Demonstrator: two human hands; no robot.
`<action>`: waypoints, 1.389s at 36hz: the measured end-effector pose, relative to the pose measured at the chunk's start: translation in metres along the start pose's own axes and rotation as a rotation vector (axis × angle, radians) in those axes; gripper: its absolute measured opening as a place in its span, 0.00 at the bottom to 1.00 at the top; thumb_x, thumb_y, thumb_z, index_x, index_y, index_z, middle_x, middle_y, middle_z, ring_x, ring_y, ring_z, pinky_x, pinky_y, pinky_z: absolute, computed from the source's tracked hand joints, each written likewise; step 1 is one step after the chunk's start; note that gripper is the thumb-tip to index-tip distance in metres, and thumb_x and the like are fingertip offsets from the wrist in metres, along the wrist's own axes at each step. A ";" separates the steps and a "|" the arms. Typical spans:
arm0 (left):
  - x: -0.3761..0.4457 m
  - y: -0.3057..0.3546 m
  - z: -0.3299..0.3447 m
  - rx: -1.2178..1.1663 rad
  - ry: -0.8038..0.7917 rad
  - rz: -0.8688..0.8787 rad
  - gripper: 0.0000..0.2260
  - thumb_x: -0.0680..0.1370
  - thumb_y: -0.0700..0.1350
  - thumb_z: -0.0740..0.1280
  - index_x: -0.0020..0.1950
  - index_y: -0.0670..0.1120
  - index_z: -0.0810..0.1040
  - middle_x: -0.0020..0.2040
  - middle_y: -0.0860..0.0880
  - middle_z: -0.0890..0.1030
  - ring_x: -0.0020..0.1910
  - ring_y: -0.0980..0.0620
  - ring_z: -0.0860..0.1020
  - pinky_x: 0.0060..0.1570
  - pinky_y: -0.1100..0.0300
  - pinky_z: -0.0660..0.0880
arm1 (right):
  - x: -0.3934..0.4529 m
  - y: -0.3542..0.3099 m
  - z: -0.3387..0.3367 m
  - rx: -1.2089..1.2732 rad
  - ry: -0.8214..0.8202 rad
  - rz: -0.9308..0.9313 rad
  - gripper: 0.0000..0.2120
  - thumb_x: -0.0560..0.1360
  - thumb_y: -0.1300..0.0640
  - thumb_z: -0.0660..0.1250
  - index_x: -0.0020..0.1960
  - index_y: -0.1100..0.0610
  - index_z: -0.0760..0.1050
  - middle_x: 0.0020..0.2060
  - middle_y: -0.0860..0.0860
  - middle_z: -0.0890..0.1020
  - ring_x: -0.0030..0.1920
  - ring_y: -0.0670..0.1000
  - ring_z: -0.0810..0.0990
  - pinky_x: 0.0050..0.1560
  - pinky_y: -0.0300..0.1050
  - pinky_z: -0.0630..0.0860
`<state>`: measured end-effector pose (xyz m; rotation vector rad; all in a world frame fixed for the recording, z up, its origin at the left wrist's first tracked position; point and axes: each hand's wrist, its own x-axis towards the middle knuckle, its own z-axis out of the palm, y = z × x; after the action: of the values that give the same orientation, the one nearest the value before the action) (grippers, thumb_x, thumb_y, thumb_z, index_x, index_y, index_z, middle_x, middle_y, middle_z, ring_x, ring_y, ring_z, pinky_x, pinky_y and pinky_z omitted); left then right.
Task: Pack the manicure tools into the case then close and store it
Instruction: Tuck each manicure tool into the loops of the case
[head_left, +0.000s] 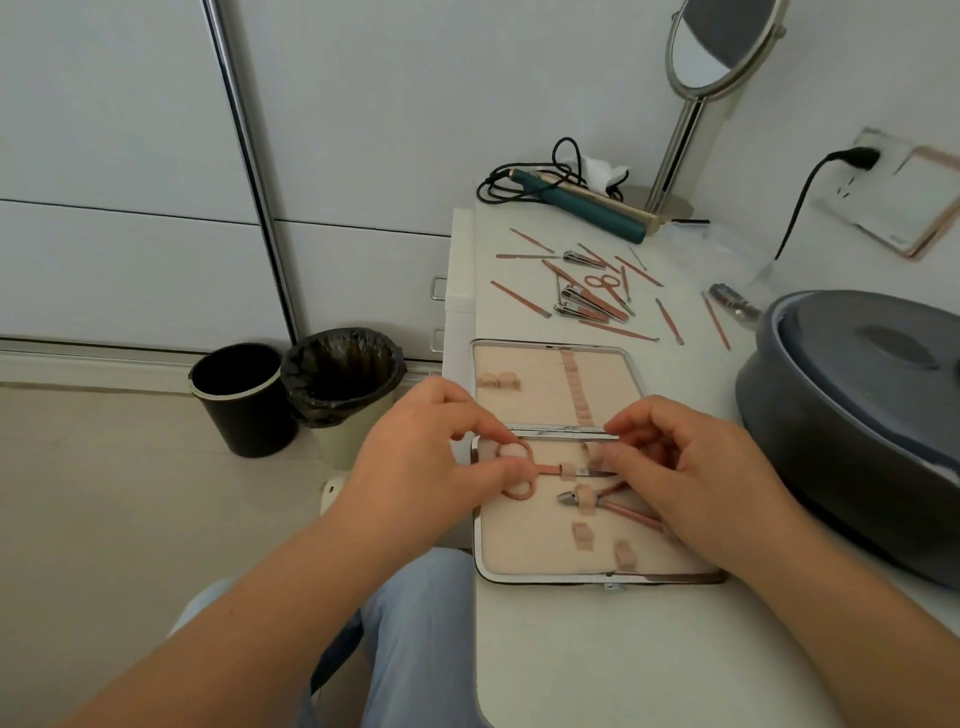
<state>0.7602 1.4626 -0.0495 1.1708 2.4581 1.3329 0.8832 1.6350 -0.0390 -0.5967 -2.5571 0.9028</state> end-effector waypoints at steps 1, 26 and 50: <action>0.002 -0.001 -0.001 0.016 0.004 0.014 0.08 0.61 0.59 0.71 0.36 0.64 0.75 0.45 0.62 0.73 0.49 0.69 0.68 0.43 0.80 0.63 | 0.000 0.000 0.000 0.003 0.002 0.000 0.04 0.68 0.49 0.71 0.40 0.43 0.76 0.35 0.36 0.79 0.32 0.39 0.75 0.31 0.29 0.71; 0.003 -0.020 0.013 -0.146 0.063 0.051 0.05 0.71 0.46 0.68 0.41 0.57 0.81 0.45 0.70 0.74 0.51 0.68 0.71 0.49 0.77 0.63 | 0.117 -0.045 0.001 -0.044 0.217 0.174 0.08 0.72 0.52 0.66 0.34 0.45 0.76 0.33 0.38 0.77 0.36 0.38 0.73 0.31 0.33 0.63; 0.001 -0.031 0.011 -0.283 -0.011 0.041 0.08 0.71 0.55 0.63 0.48 0.61 0.78 0.49 0.71 0.73 0.53 0.64 0.73 0.54 0.58 0.72 | 0.202 -0.008 -0.013 -0.685 -0.120 0.690 0.14 0.71 0.50 0.69 0.46 0.62 0.77 0.52 0.56 0.81 0.53 0.55 0.79 0.58 0.49 0.74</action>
<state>0.7464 1.4615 -0.0793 1.1591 2.1554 1.6153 0.7166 1.7369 0.0147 -1.7334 -2.7746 0.1851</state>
